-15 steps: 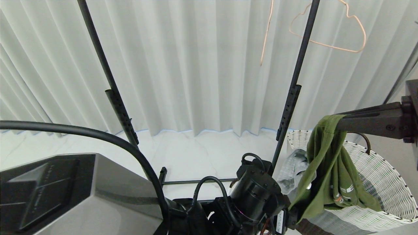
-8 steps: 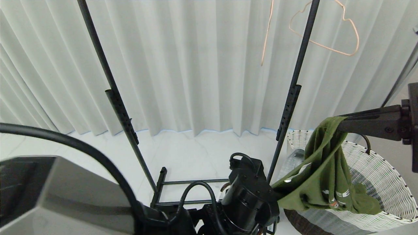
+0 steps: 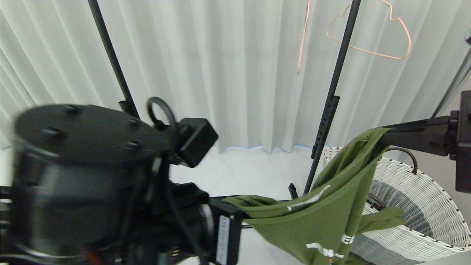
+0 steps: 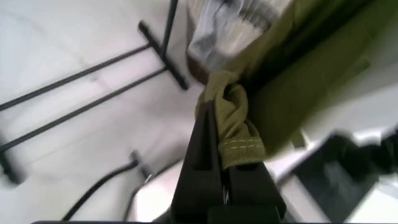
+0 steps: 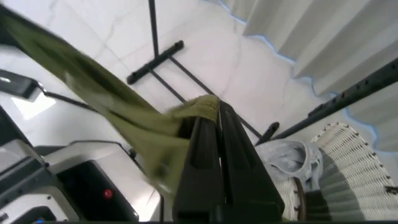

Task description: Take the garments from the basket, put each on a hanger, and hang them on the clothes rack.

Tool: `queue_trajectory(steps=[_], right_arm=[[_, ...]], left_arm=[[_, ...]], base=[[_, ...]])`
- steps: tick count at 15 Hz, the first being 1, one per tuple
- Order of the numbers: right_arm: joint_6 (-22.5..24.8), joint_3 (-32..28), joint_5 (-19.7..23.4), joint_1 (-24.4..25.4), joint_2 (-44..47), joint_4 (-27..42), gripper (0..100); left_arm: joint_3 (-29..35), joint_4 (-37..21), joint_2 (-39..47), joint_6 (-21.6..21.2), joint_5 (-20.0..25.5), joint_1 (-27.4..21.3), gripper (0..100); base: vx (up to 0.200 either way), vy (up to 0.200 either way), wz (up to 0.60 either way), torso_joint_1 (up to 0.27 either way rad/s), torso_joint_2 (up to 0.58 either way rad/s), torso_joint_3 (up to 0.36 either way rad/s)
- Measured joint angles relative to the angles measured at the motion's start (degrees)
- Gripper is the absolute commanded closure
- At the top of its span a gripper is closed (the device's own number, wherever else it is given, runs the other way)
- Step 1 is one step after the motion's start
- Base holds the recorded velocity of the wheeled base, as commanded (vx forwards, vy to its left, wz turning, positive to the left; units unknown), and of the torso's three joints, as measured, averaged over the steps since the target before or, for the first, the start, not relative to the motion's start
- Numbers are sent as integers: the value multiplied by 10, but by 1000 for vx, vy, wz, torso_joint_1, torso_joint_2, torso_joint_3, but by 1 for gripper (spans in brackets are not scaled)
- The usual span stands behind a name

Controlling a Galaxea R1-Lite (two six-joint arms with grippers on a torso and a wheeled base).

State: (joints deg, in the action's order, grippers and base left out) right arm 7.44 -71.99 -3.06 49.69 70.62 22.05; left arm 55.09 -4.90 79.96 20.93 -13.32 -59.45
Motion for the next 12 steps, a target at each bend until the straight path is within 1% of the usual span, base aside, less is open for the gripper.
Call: queue_trajectory(steps=[1,2,3,4,5,6,7,8,9,11,12], right_arm=[[5,7,-6,0,-3,0,100],[12,18,-20,0,-10,0,100],[15,28,-33,0,-16,0,100],[16,39,-44,0,-24,0,100],[17,46,-51,0,-32,-1,100],[17,48,-52,0,-39,-7,100],[19,49,-53,0,-43,-29,100],[22,48,-56,0,-45,-75,100],[26,48,-68,0,-44,-116,100],[37,39,-89,0,-37,-144,100],[40,26,-93,0,-33,-149,100]], left_arm=[[10,-44,-38,-19,3,0,100],[18,-63,-71,-60,-1,1,100],[23,-79,-93,-87,-20,2,100],[26,-89,-108,-110,-54,5,100],[34,-93,-115,-132,-99,10,100],[48,-95,-117,-143,-119,14,100],[73,-97,-117,-152,-128,17,100],[103,-100,-114,-168,-134,23,100],[133,-108,-110,-200,-139,37,100],[179,-120,-99,-259,-146,73,100],[199,-122,-93,-268,-147,83,100]], base=[[0,0,0,0,0,0],[0,0,0,0,0,0],[0,0,0,0,0,0],[0,0,0,0,0,0],[0,0,0,0,0,0],[0,0,0,0,0,0],[0,0,0,0,0,0],[0,0,0,0,0,0],[0,0,0,0,0,0],[0,0,0,0,0,0],[0,0,0,0,0,0]])
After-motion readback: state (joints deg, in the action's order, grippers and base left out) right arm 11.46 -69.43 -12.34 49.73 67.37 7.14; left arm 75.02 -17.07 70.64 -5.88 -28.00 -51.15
